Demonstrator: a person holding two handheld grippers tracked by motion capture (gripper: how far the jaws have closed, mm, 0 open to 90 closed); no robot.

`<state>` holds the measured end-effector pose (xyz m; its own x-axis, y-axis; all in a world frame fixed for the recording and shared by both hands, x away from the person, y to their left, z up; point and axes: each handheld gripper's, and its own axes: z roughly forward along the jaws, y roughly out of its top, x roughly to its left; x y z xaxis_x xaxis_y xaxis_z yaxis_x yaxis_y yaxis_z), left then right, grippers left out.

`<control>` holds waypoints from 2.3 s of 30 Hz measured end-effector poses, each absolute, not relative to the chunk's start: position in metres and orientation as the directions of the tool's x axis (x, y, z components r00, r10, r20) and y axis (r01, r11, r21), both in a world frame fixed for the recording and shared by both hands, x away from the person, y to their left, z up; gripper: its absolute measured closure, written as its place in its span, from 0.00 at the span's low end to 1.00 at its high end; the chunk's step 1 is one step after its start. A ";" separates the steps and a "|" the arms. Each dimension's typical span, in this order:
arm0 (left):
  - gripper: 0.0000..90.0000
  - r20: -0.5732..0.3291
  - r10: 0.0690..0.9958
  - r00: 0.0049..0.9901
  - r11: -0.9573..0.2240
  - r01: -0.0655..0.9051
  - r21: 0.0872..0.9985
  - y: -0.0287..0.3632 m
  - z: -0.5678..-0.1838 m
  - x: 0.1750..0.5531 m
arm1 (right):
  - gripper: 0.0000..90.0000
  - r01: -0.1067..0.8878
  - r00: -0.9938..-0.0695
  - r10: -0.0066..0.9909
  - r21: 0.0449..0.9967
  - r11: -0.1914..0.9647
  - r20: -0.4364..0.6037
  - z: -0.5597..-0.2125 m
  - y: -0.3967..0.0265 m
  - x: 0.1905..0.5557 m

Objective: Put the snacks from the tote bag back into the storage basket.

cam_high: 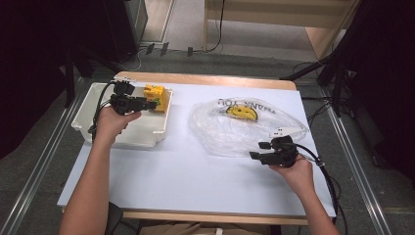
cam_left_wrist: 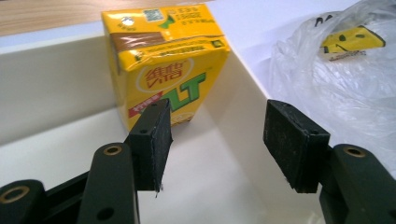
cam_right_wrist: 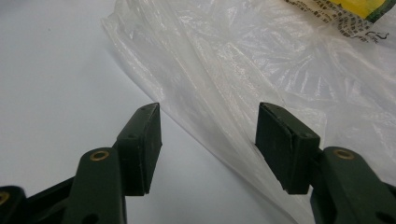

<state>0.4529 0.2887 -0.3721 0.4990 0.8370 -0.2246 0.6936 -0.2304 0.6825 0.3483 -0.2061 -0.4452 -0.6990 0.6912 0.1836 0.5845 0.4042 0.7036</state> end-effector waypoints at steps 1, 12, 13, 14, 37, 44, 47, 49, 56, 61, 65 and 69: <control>0.47 -0.229 0.835 0.500 -0.230 0.696 0.681 0.287 -0.371 0.452 | 0.46 0.585 -0.699 0.691 0.703 0.404 0.184 -0.445 -0.206 0.348; 0.47 -0.225 0.814 0.535 -0.264 0.687 0.677 0.268 -0.358 0.444 | 0.46 0.590 -0.697 0.691 0.701 0.400 0.192 -0.445 -0.206 0.348; 0.47 -0.230 0.810 0.540 -0.264 0.685 0.679 0.266 -0.357 0.443 | 0.46 0.594 -0.693 0.693 0.701 0.395 0.197 -0.445 -0.206 0.348; 0.47 -0.228 0.806 0.546 -0.269 0.681 0.681 0.265 -0.357 0.443 | 0.46 0.594 -0.693 0.693 0.702 0.394 0.198 -0.444 -0.206 0.348; 0.46 -0.243 0.711 0.659 -0.355 0.636 0.685 0.215 -0.361 0.433 | 0.46 0.622 -0.677 0.695 0.694 0.363 0.243 -0.441 -0.205 0.348; 0.46 -0.230 0.696 0.681 -0.382 0.622 0.684 0.201 -0.364 0.429 | 0.46 0.613 -0.682 0.692 0.700 0.366 0.235 -0.440 -0.204 0.346; 0.46 -0.238 0.687 0.687 -0.386 0.622 0.681 0.193 -0.366 0.427 | 0.46 0.608 -0.687 0.688 0.702 0.369 0.234 -0.440 -0.204 0.346; 0.47 -0.253 0.682 0.686 -0.379 0.628 0.680 0.189 -0.367 0.426 | 0.47 0.606 -0.690 0.685 0.704 0.372 0.232 -0.440 -0.204 0.346; 0.47 -0.238 0.662 0.710 -0.414 0.612 0.674 0.175 -0.371 0.421 | 0.47 0.595 -0.698 0.681 0.708 0.380 0.221 -0.438 -0.204 0.344; 0.47 -0.235 0.639 0.732 -0.436 0.596 0.674 0.165 -0.376 0.416 | 0.47 0.582 -0.707 0.674 0.716 0.385 0.213 -0.437 -0.204 0.343; 0.47 -0.227 0.632 0.740 -0.446 0.588 0.675 0.158 -0.379 0.411 | 0.47 0.578 -0.710 0.672 0.718 0.387 0.210 -0.437 -0.204 0.342; 0.47 -0.218 0.622 0.752 -0.460 0.577 0.675 0.153 -0.382 0.406 | 0.47 0.576 -0.712 0.669 0.722 0.384 0.212 -0.436 -0.203 0.342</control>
<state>0.4063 0.1526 -0.3815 0.7518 0.6222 -0.2182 0.5768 -0.4602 0.6750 0.3415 -0.2034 -0.4360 -0.7120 0.6694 0.2122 0.5758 0.3836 0.7221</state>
